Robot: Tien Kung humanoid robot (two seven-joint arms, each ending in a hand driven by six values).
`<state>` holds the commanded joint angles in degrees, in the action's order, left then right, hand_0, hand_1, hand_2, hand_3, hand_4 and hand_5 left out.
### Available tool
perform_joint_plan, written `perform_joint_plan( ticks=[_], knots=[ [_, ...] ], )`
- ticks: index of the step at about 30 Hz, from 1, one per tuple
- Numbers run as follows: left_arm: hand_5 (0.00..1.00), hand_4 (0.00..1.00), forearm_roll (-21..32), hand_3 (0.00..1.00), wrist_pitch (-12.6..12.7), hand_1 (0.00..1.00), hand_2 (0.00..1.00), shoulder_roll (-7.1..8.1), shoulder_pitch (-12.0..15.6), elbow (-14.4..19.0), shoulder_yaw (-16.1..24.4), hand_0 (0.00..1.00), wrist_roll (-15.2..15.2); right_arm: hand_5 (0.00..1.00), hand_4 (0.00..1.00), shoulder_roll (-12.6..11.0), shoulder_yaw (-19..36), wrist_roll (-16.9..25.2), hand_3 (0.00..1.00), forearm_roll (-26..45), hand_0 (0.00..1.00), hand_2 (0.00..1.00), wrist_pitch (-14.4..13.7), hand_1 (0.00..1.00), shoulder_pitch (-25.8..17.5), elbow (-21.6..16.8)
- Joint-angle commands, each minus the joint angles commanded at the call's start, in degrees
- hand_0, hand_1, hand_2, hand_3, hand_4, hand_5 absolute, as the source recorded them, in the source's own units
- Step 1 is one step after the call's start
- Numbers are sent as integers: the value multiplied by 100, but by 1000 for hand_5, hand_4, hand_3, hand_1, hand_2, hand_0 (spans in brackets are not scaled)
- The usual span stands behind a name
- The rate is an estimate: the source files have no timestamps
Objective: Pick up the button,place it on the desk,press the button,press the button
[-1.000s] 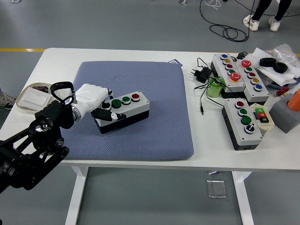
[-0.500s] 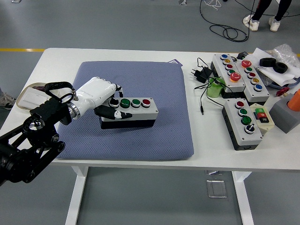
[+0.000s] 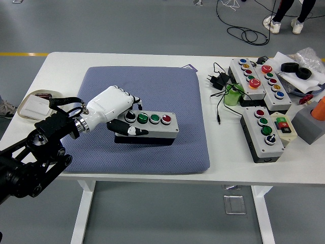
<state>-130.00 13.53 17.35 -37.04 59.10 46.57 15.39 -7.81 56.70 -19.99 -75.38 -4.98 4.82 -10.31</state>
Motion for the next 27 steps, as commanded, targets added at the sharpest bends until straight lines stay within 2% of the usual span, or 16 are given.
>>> perform_joint_plan(
  ticks=[1, 2, 7, 8, 13, 14, 19, 20, 21, 25, 26, 27],
  knots=[
    [2, 593, 0, 330, -22, 279, 240, -2, 5, -13, -5, 328, -4, 227, 313, 0, -1, -1, 565, 0, 632, 617, 1, 441, -3, 0],
    [2, 590, 0, 409, -51, 344, 333, -5, 10, -27, -7, 379, -8, 227, 312, 0, -3, -2, 565, -1, 634, 617, 2, 441, -5, 0],
    [2, 590, 0, 409, -177, 344, 333, -11, 17, -149, -19, 379, 2, 227, 312, 1, 9, -8, 565, -23, 634, 617, 6, 441, -20, 0],
    [2, 587, 0, 586, -177, 419, 442, -11, 15, -163, -22, 461, 5, 227, 312, 1, 11, -9, 565, -26, 633, 617, 7, 442, -20, 0],
    [2, 587, 0, 586, -117, 419, 442, -10, 38, -202, 25, 461, 13, 227, 312, 5, 19, -10, 565, -36, 633, 617, 4, 442, -30, 0],
    [94, 749, 0, 769, -98, 519, 633, -7, 43, -187, 33, 514, 10, 228, 311, 5, 21, -10, 565, -38, 633, 617, 3, 441, -31, 0],
    [94, 749, 0, 769, 154, 519, 633, 25, 56, -30, 128, 514, -29, 228, 311, 6, 35, -9, 565, -52, 633, 617, 2, 441, -35, 0],
    [151, 776, 0, 794, 192, 570, 675, 34, 52, 8, 163, 505, -35, 228, 311, 5, 33, -8, 565, -52, 633, 618, 2, 441, -33, 0],
    [151, 776, 0, 794, 216, 570, 675, 40, 49, 34, 187, 505, -39, 228, 311, 5, 31, -7, 565, -52, 633, 618, 3, 441, -31, 0],
    [151, 776, 0, 794, 180, 570, 675, 95, 76, 263, 354, 505, -62, 228, 311, 6, 19, -5, 565, -28, 633, 618, -1, 441, -29, 0],
    [256, 842, 0, 819, 146, 613, 715, 111, 84, 329, 391, 475, -57, 227, 310, 5, 15, -3, 565, -20, 634, 617, -2, 441, -29, 0],
    [256, 842, 0, 819, 66, 613, 715, 132, 94, 435, 436, 475, -45, 227, 310, 4, 10, -2, 565, -16, 634, 617, -2, 441, -27, 0]
  ],
)
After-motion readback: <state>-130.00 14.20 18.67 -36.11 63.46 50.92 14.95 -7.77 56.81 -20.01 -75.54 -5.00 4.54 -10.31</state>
